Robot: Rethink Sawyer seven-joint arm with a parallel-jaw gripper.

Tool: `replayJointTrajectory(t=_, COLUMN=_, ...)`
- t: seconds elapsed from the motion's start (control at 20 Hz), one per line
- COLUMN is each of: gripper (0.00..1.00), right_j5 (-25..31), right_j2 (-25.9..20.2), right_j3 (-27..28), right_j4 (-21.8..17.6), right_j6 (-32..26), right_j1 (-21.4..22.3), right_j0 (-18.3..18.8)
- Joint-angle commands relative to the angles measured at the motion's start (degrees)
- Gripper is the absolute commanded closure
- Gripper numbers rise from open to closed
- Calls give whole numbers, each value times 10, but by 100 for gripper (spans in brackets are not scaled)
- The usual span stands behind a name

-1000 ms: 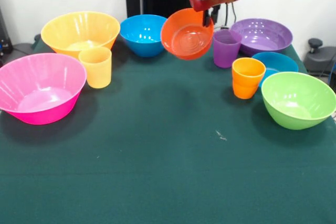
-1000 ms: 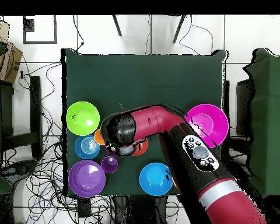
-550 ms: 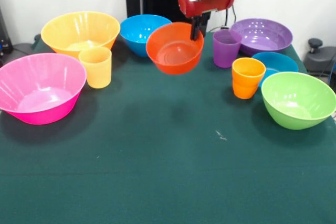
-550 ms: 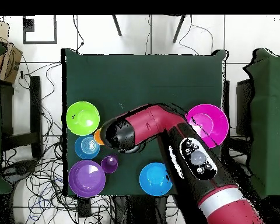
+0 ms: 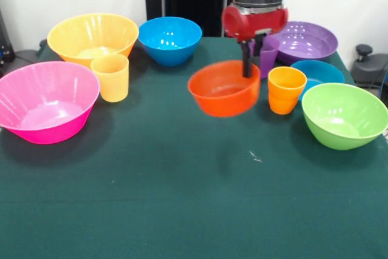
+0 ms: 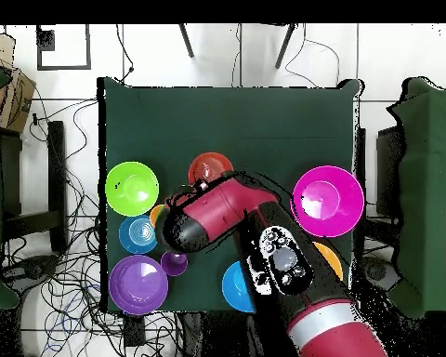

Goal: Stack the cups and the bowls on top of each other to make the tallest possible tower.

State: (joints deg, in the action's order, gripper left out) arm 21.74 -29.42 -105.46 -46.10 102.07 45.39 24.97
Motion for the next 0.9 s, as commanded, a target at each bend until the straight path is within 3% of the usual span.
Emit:
replayJointTrajectory(t=0.05, gripper=100, right_j5=-119, right_j2=126, right_j3=-27, right_j4=-42, right_j6=164, right_j1=-19, right_j0=-84)
replayJointTrajectory(t=0.25, gripper=100, right_j5=-173, right_j2=175, right_j3=-26, right_j4=-20, right_j6=163, right_j1=-35, right_j0=-112)
replayJointTrajectory(t=0.5, gripper=100, right_j5=-139, right_j2=194, right_j3=-21, right_j4=-19, right_j6=139, right_j1=-24, right_j0=-125)
replayJointTrajectory(t=0.9, gripper=100, right_j5=-65, right_j2=129, right_j3=-27, right_j4=-22, right_j6=35, right_j1=-8, right_j0=-61)
